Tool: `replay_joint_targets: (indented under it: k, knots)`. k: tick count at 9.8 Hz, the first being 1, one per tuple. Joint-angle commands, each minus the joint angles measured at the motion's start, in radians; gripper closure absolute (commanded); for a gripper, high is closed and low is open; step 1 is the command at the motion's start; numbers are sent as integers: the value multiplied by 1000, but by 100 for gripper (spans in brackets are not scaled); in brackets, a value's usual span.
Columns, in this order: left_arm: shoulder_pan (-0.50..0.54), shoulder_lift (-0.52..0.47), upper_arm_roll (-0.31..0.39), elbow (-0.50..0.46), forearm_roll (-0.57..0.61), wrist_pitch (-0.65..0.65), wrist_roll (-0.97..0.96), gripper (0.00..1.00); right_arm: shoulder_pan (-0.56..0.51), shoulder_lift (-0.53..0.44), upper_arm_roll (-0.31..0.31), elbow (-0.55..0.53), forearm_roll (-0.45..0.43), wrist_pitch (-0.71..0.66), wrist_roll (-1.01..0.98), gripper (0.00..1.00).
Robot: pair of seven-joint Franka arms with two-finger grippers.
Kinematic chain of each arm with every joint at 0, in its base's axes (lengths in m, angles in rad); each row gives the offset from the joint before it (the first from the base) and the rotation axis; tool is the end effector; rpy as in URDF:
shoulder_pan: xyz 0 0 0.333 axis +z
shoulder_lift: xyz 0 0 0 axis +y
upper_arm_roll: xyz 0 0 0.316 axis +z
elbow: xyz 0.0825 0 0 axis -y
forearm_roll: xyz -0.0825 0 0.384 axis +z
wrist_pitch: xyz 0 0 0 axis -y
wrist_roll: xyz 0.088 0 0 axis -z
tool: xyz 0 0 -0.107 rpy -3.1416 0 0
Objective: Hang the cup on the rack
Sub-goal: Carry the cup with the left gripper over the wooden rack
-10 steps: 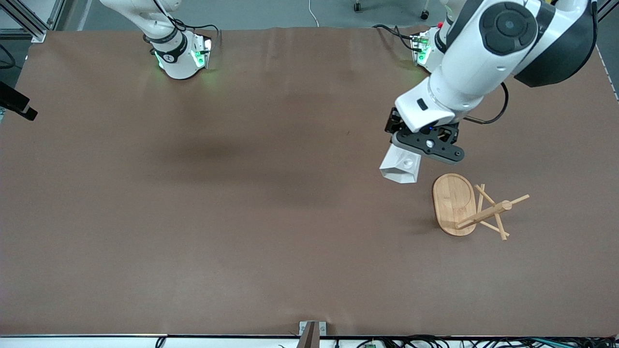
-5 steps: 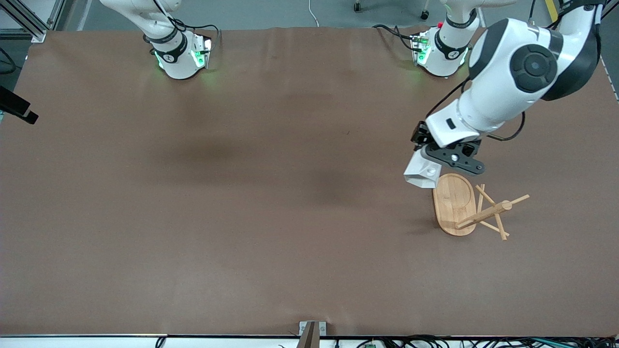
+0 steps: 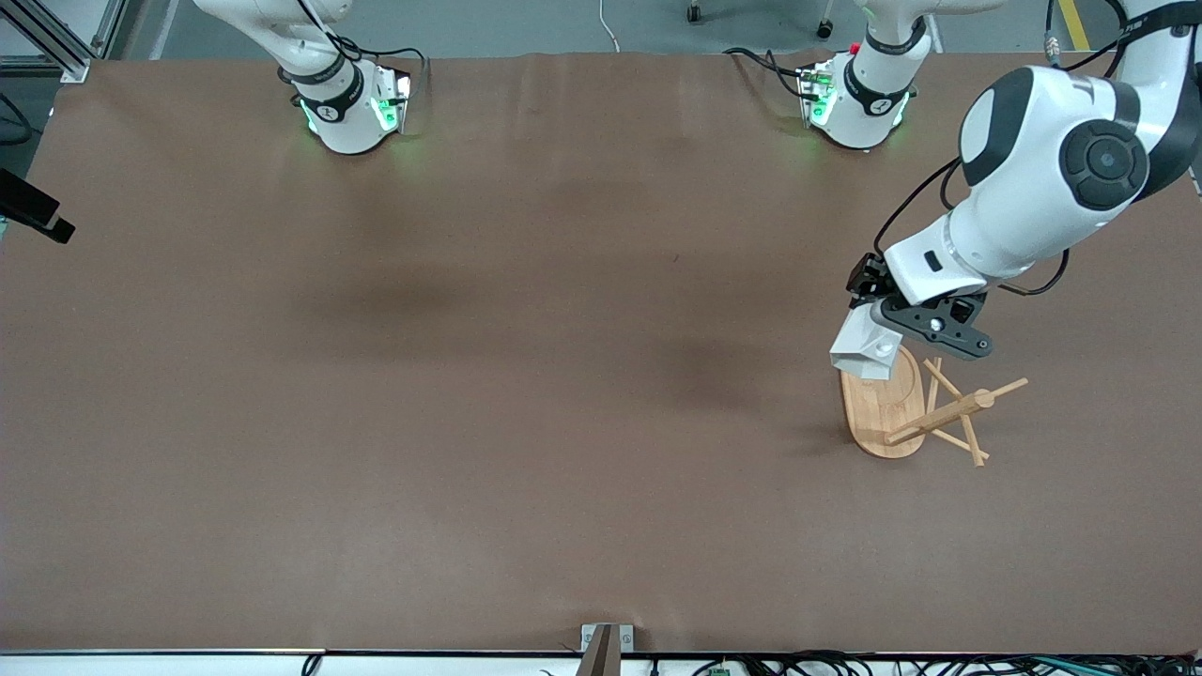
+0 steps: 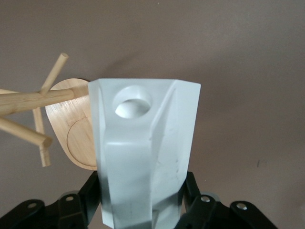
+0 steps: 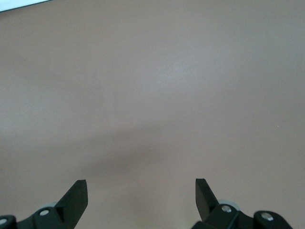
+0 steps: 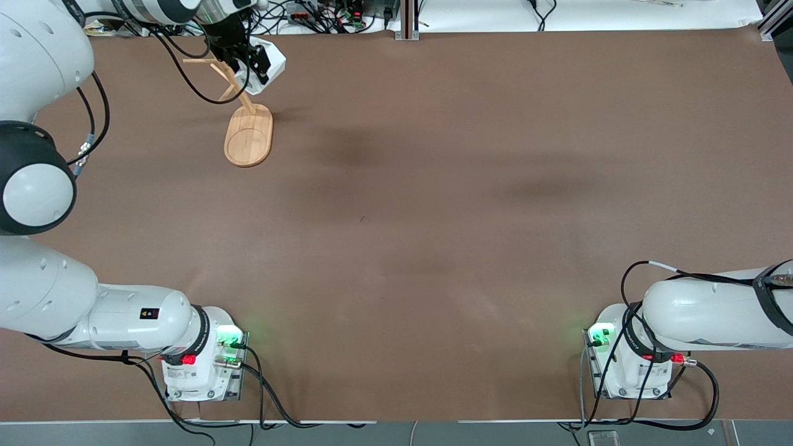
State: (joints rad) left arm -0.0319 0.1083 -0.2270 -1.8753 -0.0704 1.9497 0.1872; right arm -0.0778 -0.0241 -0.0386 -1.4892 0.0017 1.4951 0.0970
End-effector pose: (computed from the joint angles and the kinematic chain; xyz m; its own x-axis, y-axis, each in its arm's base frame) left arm 0.5653 -0.1508 0.4517 0.9135 -0.4067 -0.0155 -0.4036 -0.9102 0.0933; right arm 0.5355 -0.0627 0.6691 0.9769 -0.2116 0.0296 -0.2116 -0.9774 -0.0055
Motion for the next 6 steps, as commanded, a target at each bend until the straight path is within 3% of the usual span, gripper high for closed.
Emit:
replay_joint_targets:
  k: [1,6]
  knots:
    - [6,40,14,-27,-16,35,17,97,14,36,-38,53,1,-10,-22,0]
    - [41,47,15,-53,-14,32,98,96,-10,36,-15,55,0,-16,-103,0]
